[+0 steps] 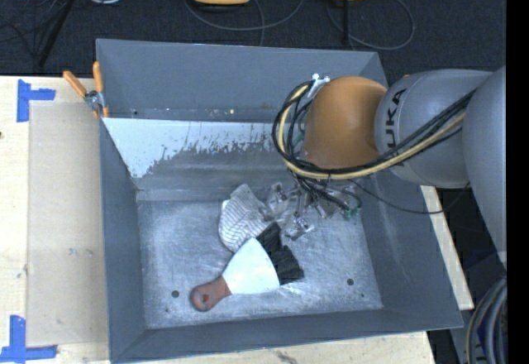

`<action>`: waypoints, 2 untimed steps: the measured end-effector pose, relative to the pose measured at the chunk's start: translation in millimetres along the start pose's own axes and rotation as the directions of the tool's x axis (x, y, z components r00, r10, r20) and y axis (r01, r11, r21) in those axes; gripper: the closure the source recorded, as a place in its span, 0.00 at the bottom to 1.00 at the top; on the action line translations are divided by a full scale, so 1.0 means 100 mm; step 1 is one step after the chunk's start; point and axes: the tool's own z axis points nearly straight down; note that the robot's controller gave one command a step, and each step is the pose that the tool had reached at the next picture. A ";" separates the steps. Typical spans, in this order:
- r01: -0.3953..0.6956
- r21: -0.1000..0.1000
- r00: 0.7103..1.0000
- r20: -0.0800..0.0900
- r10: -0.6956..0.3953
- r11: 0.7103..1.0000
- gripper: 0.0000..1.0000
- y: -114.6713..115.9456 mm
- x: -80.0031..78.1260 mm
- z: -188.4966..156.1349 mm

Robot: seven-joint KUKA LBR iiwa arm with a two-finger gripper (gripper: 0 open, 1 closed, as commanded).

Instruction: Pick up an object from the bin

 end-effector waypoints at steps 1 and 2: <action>0.006 -0.002 1.000 0.019 -0.006 1.000 1.00 0.04 0.04 -0.31; 0.016 0.002 0.999 0.029 -0.016 1.000 1.00 0.05 0.01 -0.68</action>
Offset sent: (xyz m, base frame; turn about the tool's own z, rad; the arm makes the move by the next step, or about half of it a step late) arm -0.0034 0.0069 0.0490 -0.0375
